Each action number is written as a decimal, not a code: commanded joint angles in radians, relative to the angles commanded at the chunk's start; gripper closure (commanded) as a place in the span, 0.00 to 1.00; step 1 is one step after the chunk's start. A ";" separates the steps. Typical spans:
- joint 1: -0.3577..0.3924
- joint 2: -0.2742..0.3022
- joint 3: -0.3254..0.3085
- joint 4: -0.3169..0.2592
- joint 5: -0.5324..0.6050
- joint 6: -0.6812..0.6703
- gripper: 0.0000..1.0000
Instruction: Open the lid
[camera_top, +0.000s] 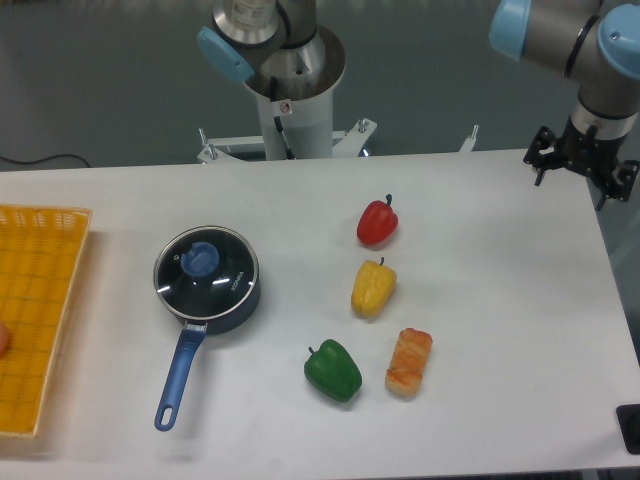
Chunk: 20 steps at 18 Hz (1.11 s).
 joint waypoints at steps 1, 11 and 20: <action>0.000 0.000 0.000 0.000 -0.003 0.000 0.00; -0.003 0.028 -0.015 0.008 -0.006 -0.009 0.00; -0.081 0.074 -0.084 -0.003 -0.112 -0.106 0.00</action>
